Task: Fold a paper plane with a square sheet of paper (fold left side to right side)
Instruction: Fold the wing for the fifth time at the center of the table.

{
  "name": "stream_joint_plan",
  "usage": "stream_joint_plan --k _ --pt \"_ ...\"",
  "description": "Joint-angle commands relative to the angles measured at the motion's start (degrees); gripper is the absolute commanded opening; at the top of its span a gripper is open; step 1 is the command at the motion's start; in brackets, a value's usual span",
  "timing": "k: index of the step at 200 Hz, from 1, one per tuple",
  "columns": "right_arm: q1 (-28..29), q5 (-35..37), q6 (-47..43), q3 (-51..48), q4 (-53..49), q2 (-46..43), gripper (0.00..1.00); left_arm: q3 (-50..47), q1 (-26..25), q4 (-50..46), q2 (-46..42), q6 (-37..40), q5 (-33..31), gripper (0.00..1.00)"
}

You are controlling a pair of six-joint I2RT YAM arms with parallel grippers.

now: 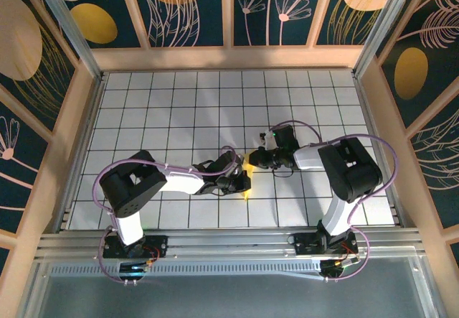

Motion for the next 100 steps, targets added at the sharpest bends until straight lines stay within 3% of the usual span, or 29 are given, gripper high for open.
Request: stream_joint_plan --k 1,100 --pt "-2.2 6.2 -2.7 2.3 0.5 2.7 0.0 -1.5 0.0 -9.6 3.5 0.6 -3.6 0.0" --pt "-5.5 7.4 -4.7 10.4 -3.7 7.7 0.0 -2.0 -0.1 -9.5 3.2 0.2 -3.7 0.0"
